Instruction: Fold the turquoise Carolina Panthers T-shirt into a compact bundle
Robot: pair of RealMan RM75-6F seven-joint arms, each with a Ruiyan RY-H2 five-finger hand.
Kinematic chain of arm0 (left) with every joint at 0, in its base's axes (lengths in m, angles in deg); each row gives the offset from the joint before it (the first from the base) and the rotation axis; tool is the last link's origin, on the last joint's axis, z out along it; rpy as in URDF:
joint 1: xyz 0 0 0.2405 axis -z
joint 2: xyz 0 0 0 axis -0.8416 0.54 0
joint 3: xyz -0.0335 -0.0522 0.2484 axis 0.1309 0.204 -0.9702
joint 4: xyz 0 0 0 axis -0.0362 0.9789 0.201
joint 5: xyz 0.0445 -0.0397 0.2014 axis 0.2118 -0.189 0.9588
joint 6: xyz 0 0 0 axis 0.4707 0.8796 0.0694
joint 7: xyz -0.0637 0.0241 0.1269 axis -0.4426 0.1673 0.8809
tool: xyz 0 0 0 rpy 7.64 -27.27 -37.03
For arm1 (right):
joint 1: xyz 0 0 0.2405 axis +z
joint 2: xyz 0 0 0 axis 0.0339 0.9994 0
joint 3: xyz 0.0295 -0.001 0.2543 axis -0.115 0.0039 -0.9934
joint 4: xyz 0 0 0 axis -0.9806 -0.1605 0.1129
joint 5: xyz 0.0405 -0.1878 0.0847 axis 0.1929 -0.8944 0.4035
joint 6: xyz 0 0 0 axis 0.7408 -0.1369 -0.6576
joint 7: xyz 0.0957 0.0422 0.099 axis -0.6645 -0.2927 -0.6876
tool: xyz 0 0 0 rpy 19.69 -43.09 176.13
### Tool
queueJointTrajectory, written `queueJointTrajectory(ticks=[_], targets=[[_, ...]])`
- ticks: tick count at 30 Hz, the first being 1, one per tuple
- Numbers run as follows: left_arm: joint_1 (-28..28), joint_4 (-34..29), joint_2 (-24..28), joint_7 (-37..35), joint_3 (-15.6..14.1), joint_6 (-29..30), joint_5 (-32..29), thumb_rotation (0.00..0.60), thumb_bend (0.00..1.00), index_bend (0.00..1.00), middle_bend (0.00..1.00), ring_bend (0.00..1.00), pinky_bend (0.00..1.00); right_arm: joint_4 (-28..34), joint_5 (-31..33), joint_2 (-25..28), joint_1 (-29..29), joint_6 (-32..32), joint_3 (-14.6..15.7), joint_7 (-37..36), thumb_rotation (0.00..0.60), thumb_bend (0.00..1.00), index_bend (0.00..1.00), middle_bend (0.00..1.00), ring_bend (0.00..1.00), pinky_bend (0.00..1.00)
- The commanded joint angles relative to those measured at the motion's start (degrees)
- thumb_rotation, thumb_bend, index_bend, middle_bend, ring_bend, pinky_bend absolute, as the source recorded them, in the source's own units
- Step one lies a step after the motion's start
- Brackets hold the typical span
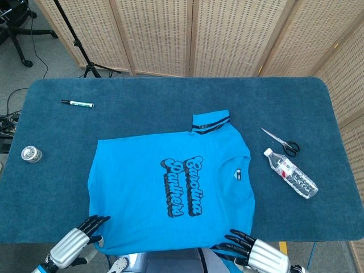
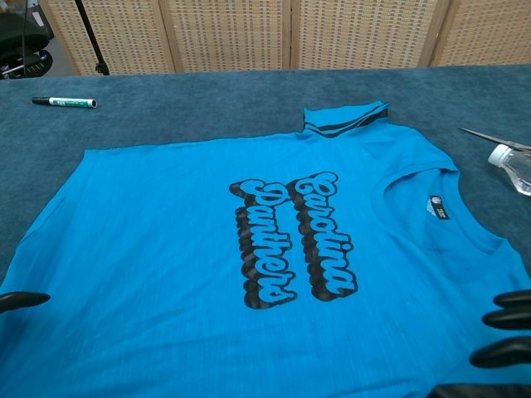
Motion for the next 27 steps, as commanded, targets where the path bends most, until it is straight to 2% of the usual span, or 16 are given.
queueJointTrajectory(ticks=[1, 2, 4, 19, 27], targets=[[-0.1, 0.2, 0.0, 0.1, -0.2, 0.2, 0.2, 0.600, 0.50, 0.85, 0.00, 0.00, 0.00, 0.0, -0.2, 0.0, -0.2, 0.2, 0.1, 0.3, 0.600, 0.44, 0.66, 0.14, 0.00, 0.00], [-0.2, 0.4, 0.0, 0.1, -0.2, 0.3, 0.4, 0.600, 0.50, 0.85, 0.00, 0.00, 0.00, -0.4, -0.1, 0.7, -1.5, 1.2, 0.7, 1.4, 0.600, 0.44, 0.66, 0.14, 0.00, 0.00], [-0.3, 0.7, 0.0, 0.0, -0.3, 0.6, 0.6, 0.600, 0.50, 0.85, 0.00, 0.00, 0.00, -0.3, 0.3, -0.3, -1.0, 0.1, -0.1, 1.5, 0.600, 0.44, 0.66, 0.14, 0.00, 0.00], [-0.7, 1.3, 0.3, -1.1, -1.9, 2.1, 2.7, 0.600, 0.49, 0.85, 0.00, 0.00, 0.00, -0.2, -2.2, 0.1, -1.1, 1.9, 1.2, 0.9, 0.600, 0.44, 0.67, 0.14, 0.00, 0.00], [-0.6, 1.1, 0.4, -1.3, -1.6, 2.4, 2.7, 0.600, 0.49, 0.85, 0.00, 0.00, 0.00, -0.3, -2.3, 0.2, -1.0, 2.3, 1.1, 0.2, 0.600, 0.44, 0.67, 0.14, 0.00, 0.00]])
